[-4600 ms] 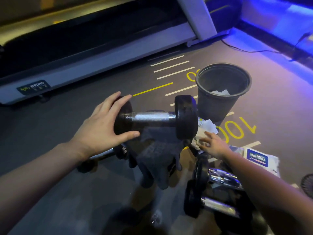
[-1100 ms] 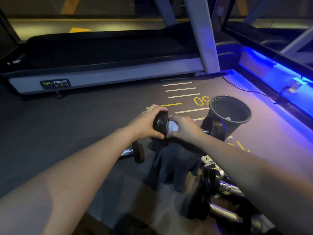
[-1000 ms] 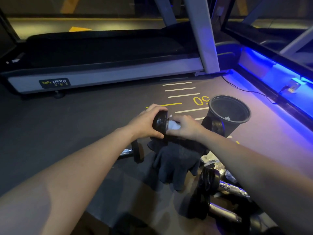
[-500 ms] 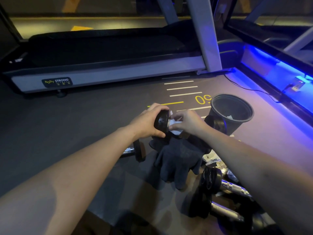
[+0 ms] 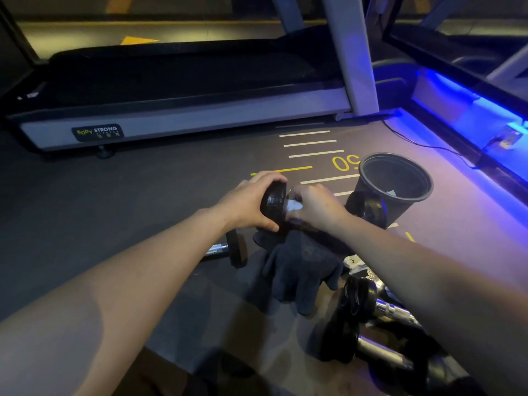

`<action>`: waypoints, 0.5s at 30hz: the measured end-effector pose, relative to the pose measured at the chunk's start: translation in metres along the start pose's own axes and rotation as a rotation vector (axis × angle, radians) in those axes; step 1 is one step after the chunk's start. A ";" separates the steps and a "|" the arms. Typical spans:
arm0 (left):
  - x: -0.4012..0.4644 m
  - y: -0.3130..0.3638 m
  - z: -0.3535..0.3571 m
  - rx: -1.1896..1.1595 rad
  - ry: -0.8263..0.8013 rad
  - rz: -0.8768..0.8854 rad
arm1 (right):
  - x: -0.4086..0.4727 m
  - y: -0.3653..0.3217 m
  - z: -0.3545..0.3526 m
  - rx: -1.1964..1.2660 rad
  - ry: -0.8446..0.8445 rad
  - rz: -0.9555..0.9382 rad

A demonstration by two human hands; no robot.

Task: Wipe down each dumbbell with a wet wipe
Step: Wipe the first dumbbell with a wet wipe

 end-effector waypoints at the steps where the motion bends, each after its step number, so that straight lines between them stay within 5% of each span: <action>1: 0.000 0.002 -0.001 -0.005 -0.007 -0.005 | 0.002 0.001 -0.001 0.028 -0.015 0.010; 9: -0.006 0.006 -0.002 0.025 -0.010 -0.004 | 0.026 0.010 -0.008 0.224 -0.345 0.052; 15: -0.005 0.001 -0.002 -0.018 -0.026 -0.003 | 0.019 0.005 -0.008 0.169 -0.282 0.041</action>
Point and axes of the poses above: each hand's wrist, its own x-axis towards the middle knuckle, its own z-axis out of the palm, y = z × x, the point moved 2 cm from there along x, towards the middle knuckle, and after that the axes turned 5 degrees about -z, right-handed, at the moved point
